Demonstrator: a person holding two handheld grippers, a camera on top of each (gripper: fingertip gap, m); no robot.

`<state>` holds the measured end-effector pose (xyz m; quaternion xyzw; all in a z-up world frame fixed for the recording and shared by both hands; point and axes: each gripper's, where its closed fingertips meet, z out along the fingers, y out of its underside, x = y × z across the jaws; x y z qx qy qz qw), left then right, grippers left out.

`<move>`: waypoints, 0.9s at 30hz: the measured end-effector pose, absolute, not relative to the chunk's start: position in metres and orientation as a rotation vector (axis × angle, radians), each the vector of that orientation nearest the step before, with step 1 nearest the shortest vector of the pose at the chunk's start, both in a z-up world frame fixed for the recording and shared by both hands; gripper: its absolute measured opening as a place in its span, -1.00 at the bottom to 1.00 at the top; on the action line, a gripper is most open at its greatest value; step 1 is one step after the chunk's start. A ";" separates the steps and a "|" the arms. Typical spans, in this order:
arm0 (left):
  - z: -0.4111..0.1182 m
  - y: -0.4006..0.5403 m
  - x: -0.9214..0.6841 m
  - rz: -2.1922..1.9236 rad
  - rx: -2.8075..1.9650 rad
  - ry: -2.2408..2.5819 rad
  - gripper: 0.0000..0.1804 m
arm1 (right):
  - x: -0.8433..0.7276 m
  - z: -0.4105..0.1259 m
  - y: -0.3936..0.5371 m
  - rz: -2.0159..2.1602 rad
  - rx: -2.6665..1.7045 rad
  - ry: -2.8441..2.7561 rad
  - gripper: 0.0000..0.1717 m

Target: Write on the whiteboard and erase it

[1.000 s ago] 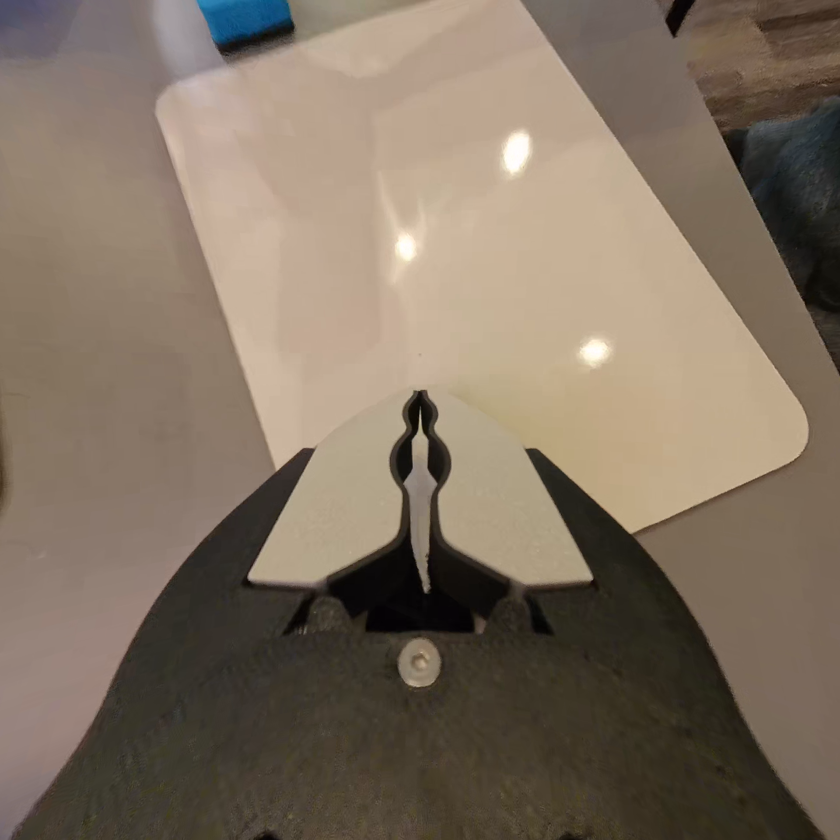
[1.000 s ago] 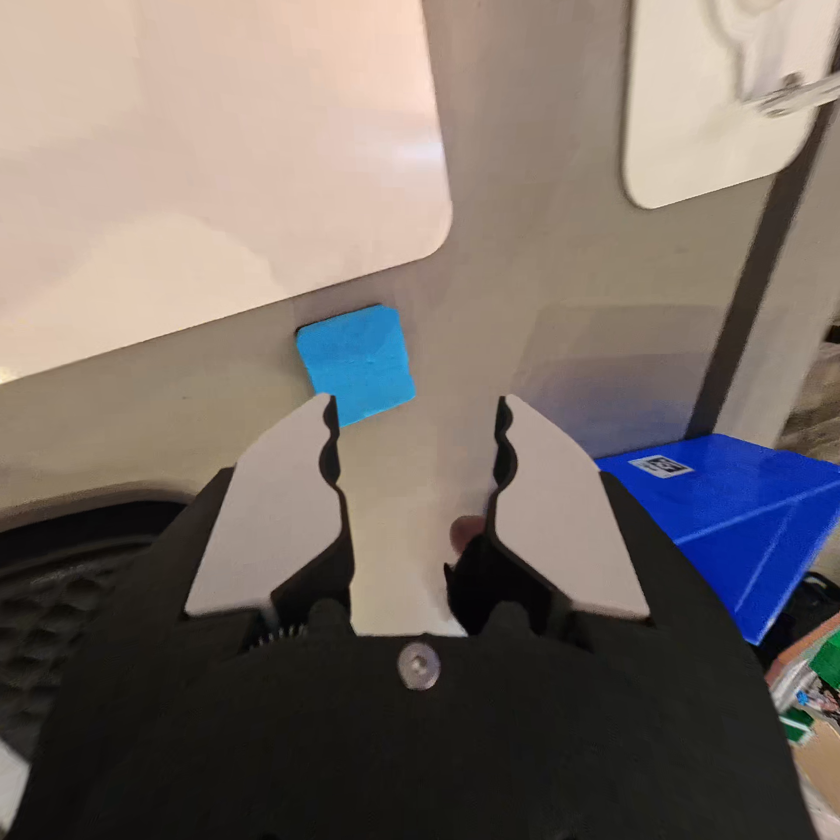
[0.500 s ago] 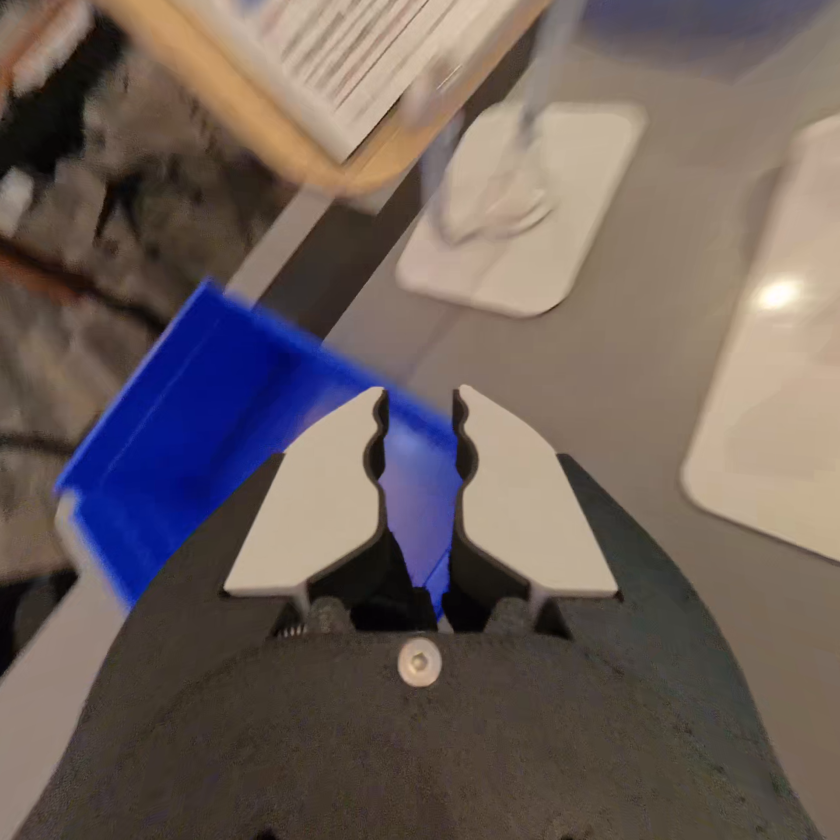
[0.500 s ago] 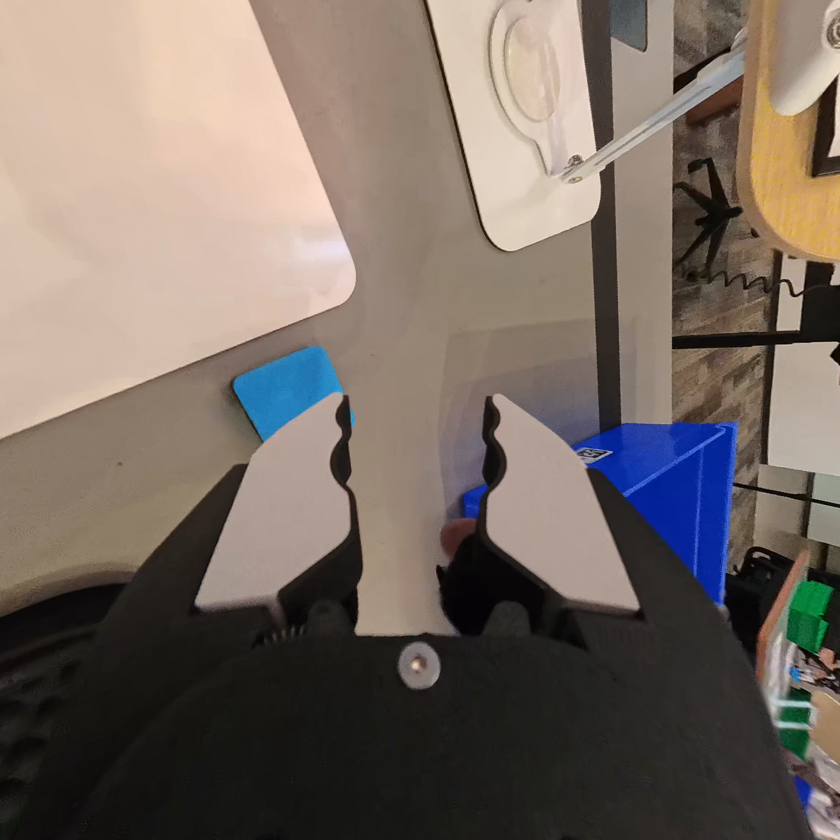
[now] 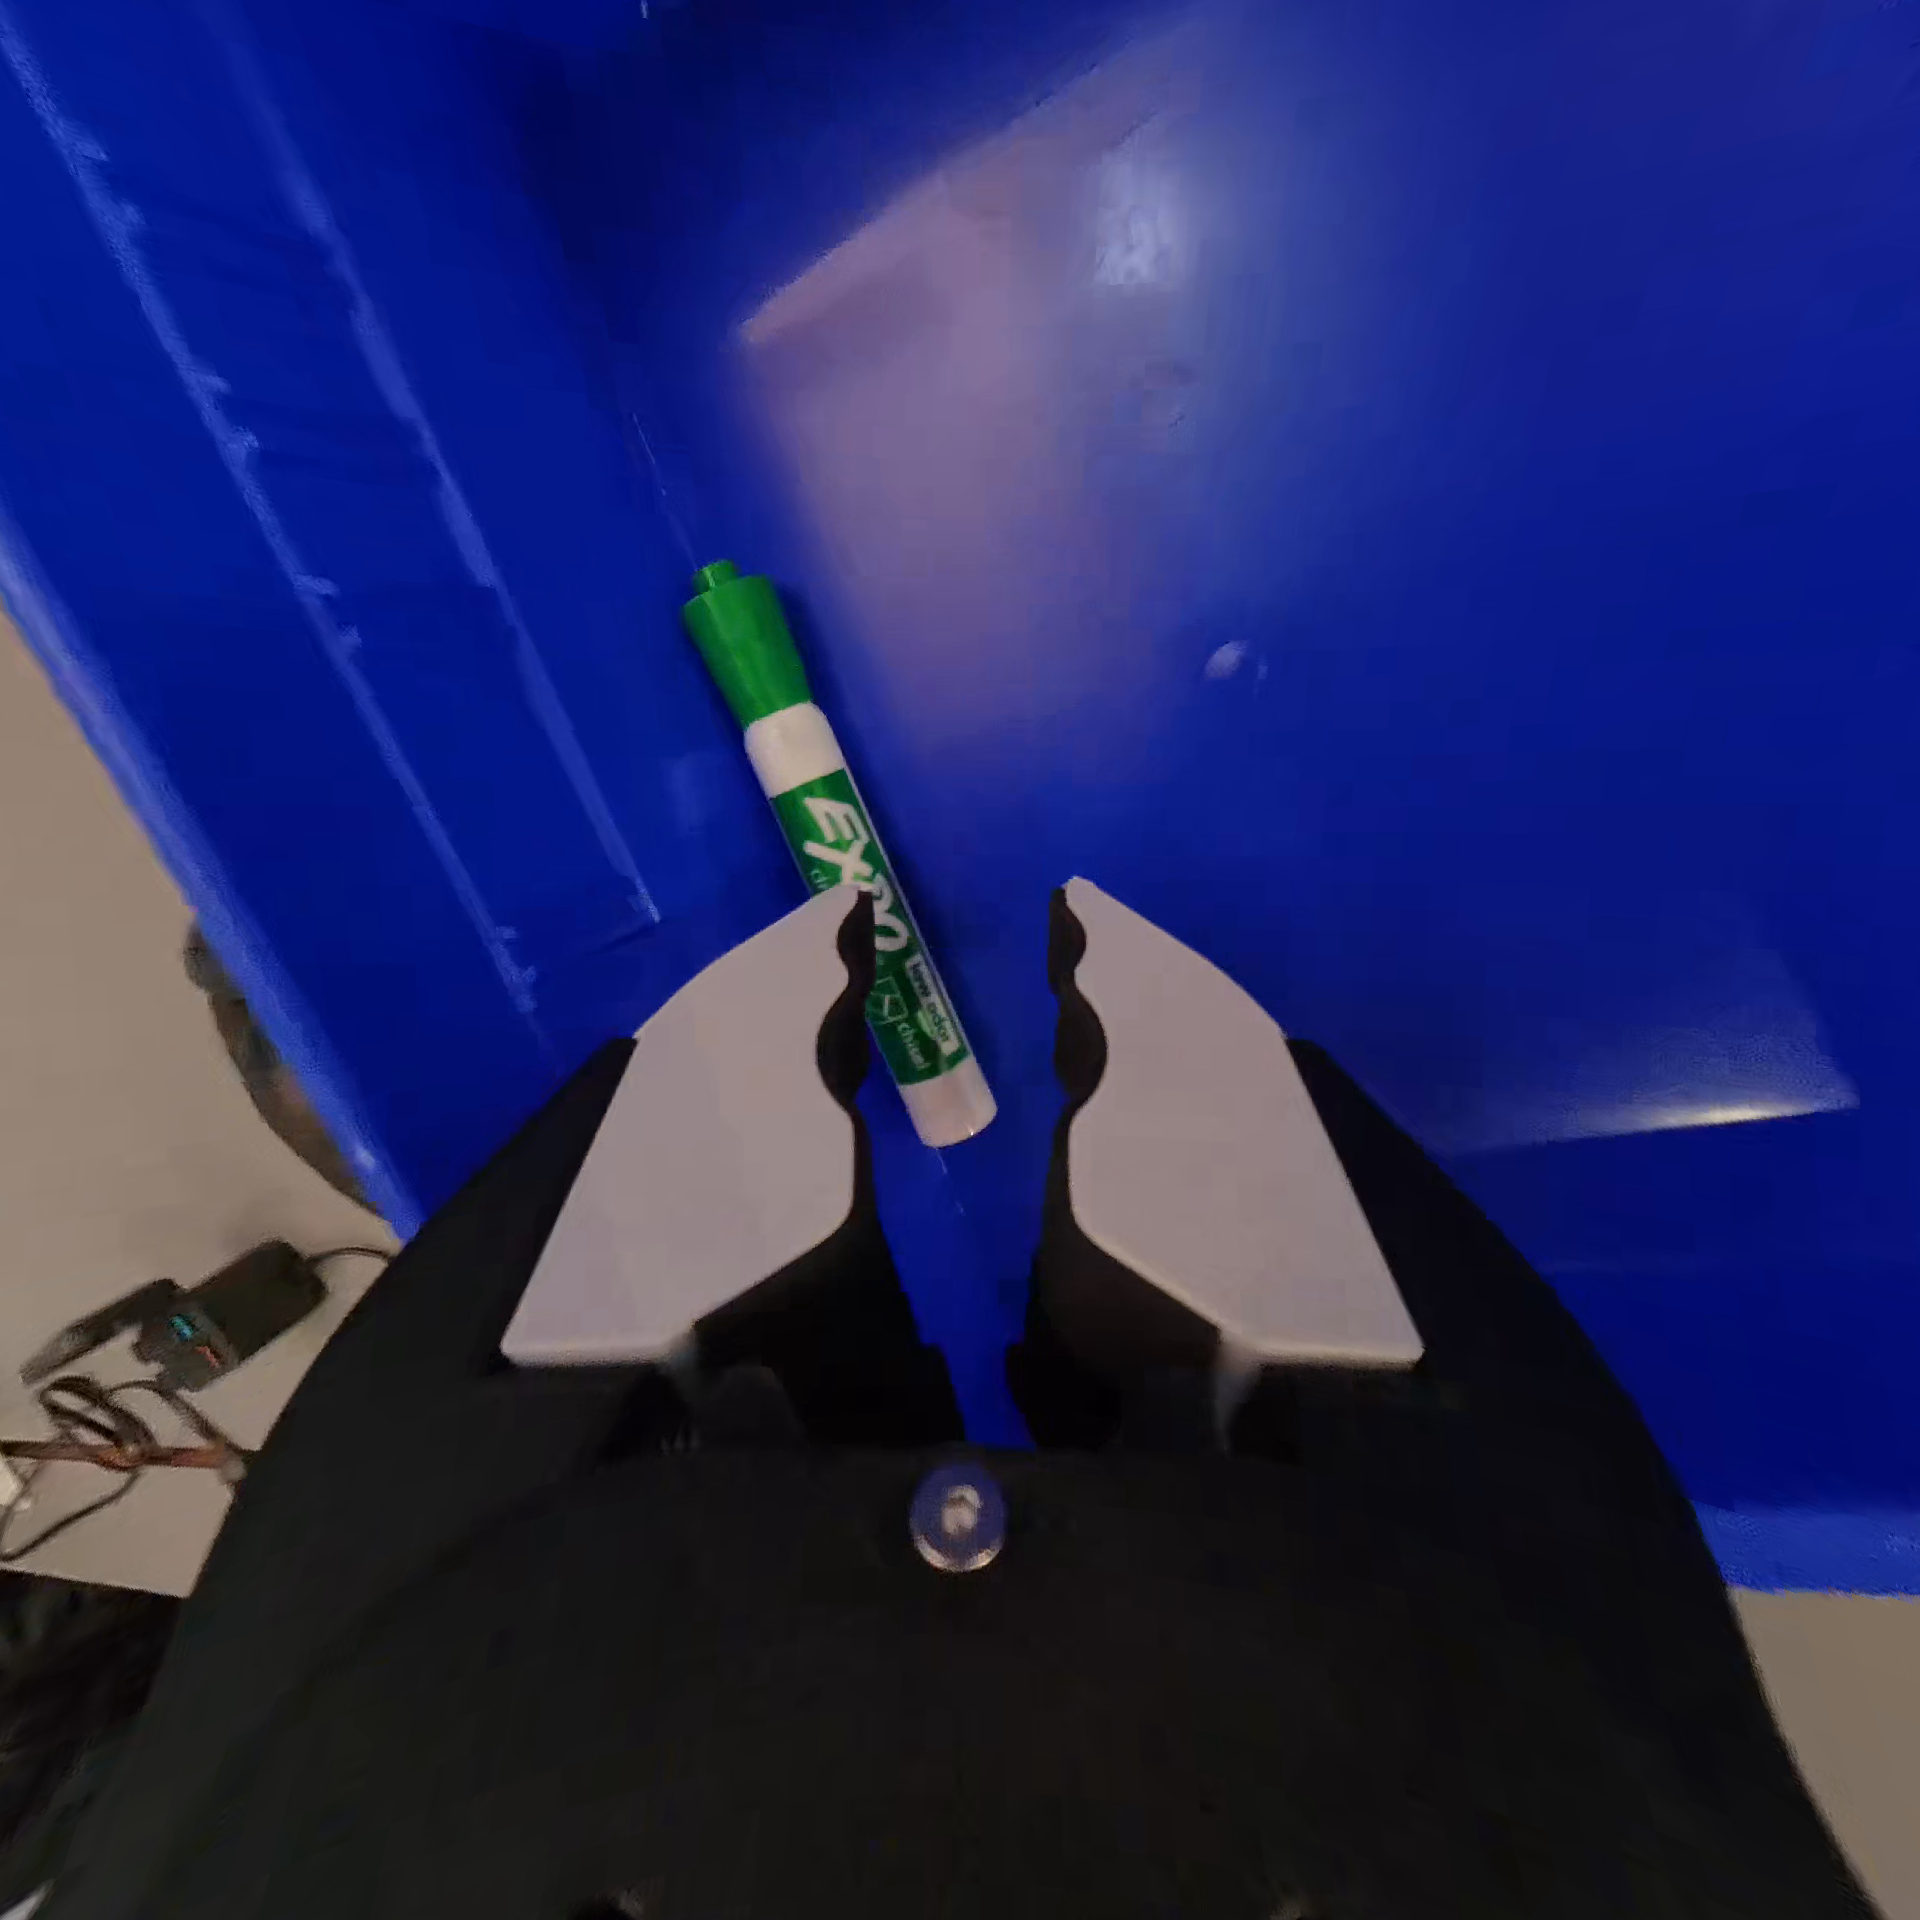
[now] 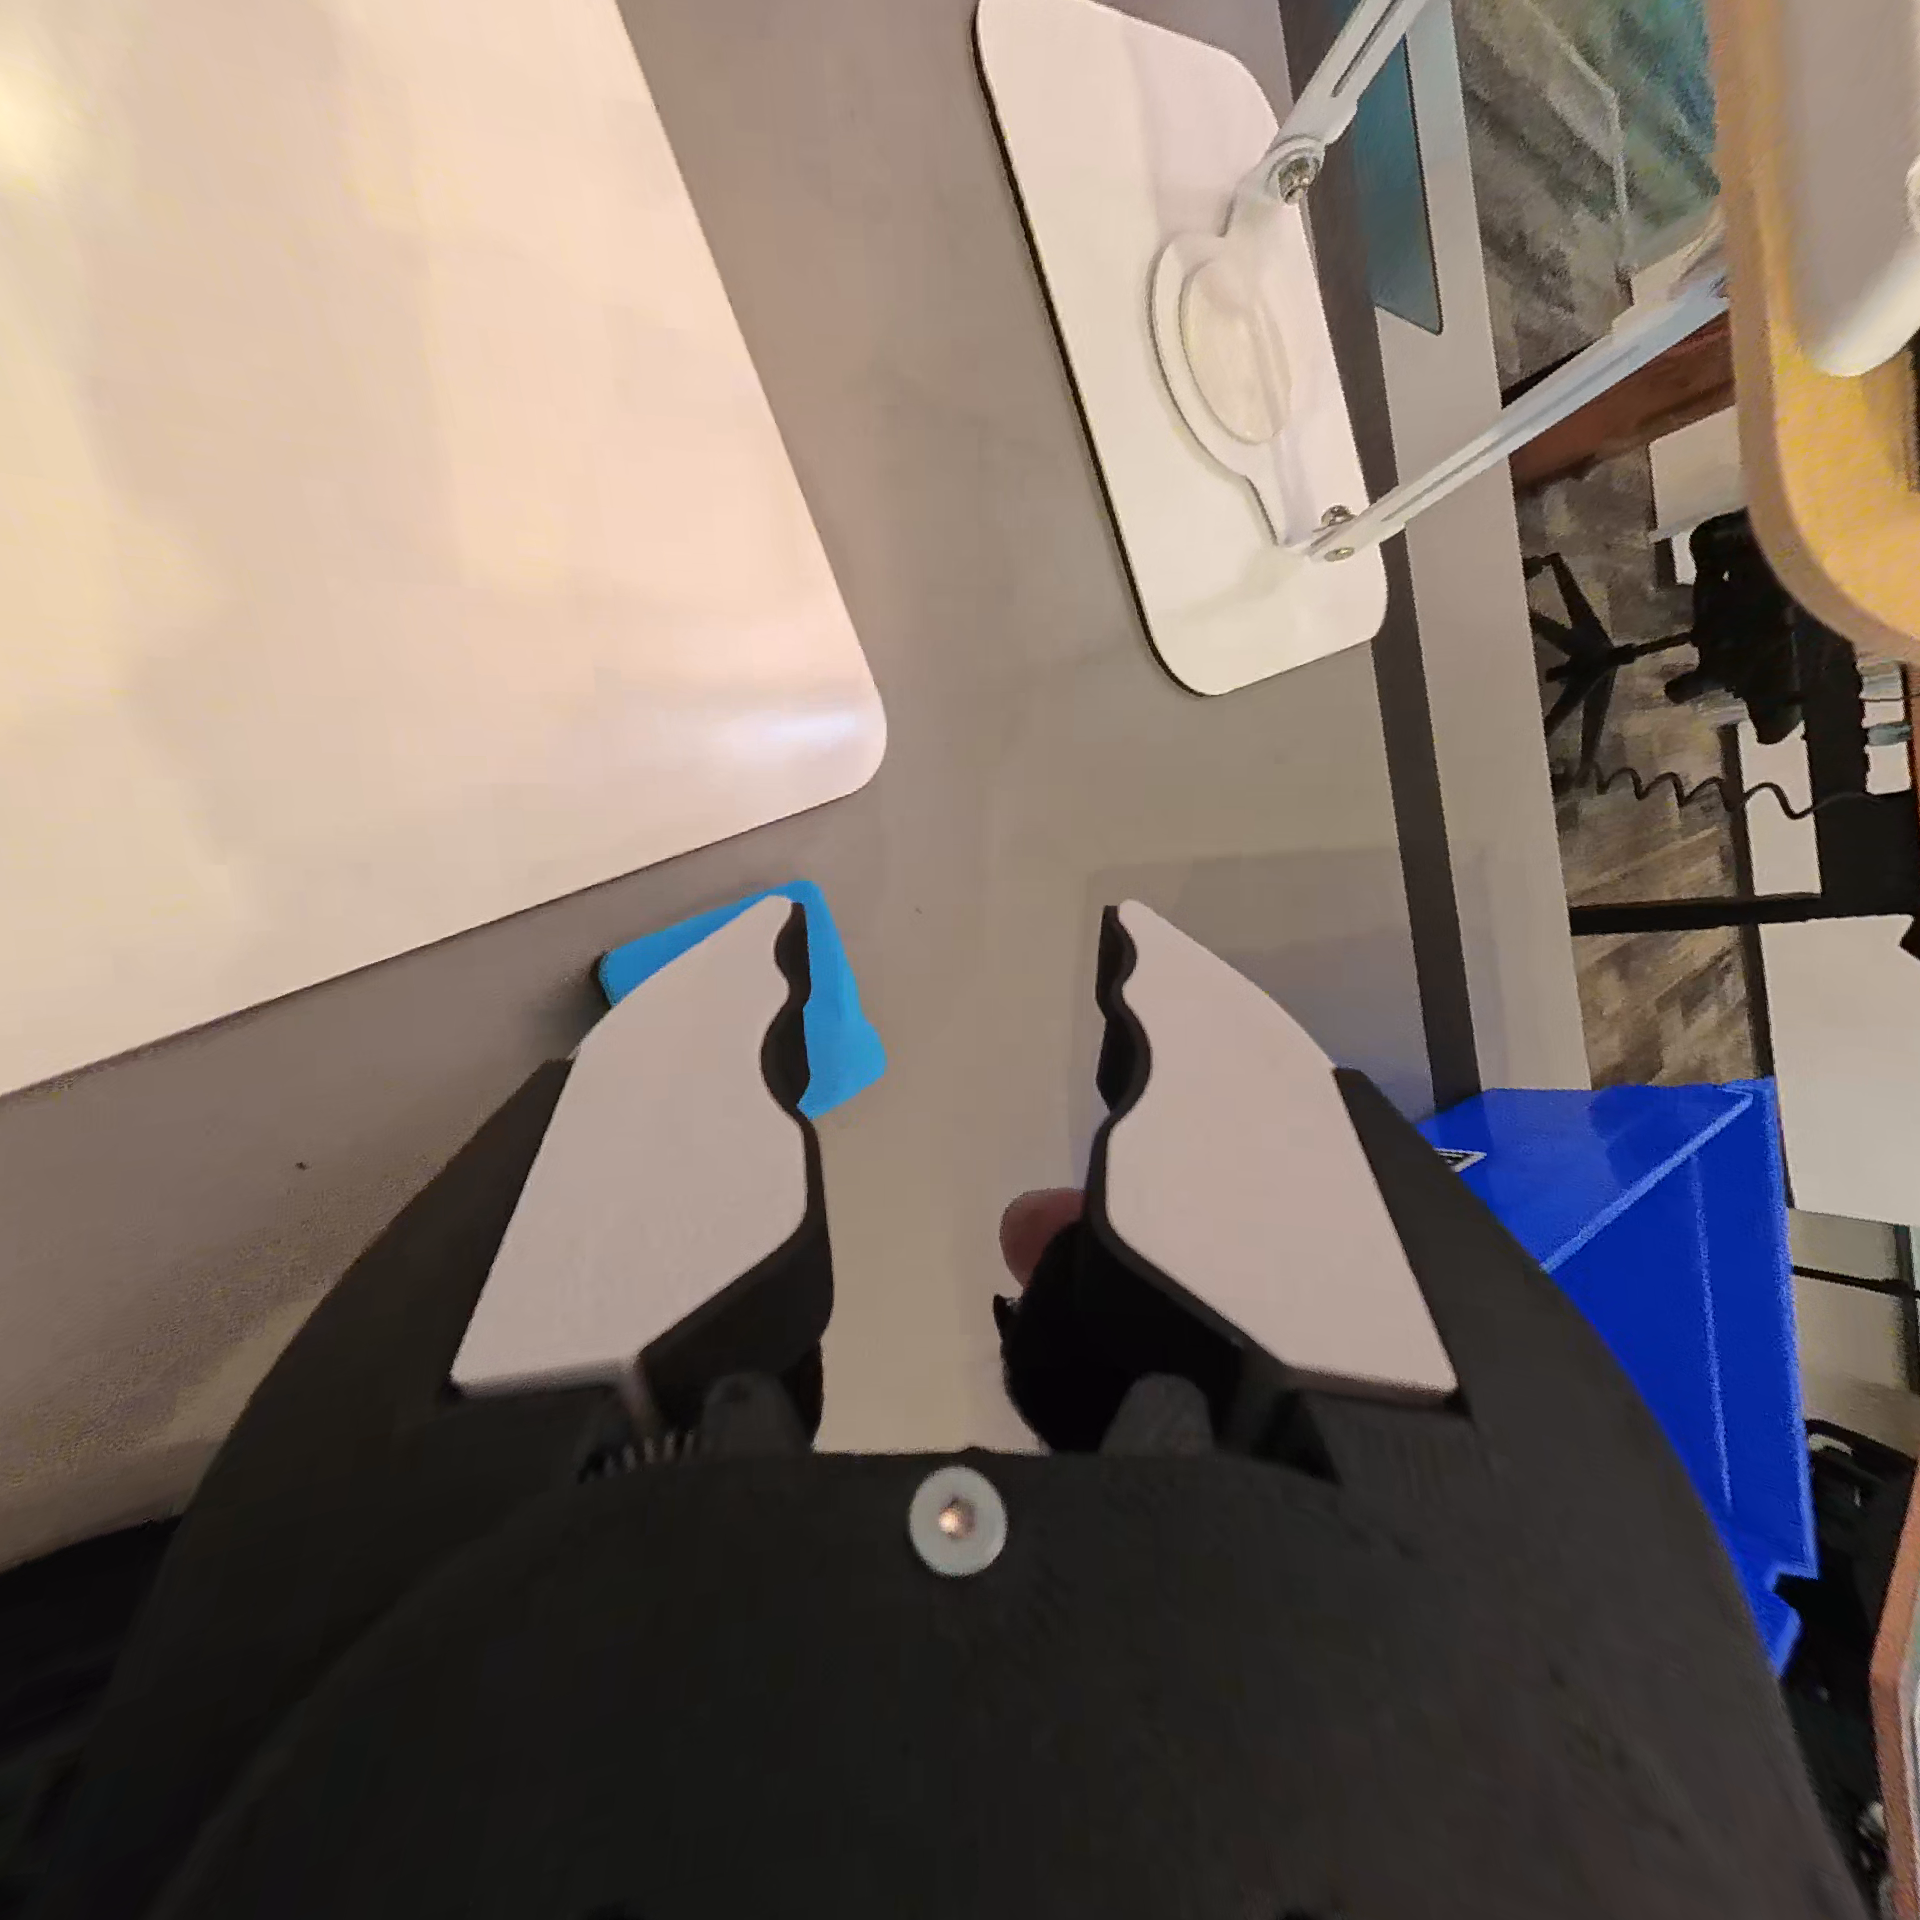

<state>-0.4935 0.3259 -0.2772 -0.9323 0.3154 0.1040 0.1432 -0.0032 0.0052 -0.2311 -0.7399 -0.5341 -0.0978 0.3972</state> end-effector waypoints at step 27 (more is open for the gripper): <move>-0.299 0.339 -0.504 0.197 -2.724 0.558 -0.78 | 0.001 -0.239 -0.004 -0.177 -1.806 -1.332 -0.39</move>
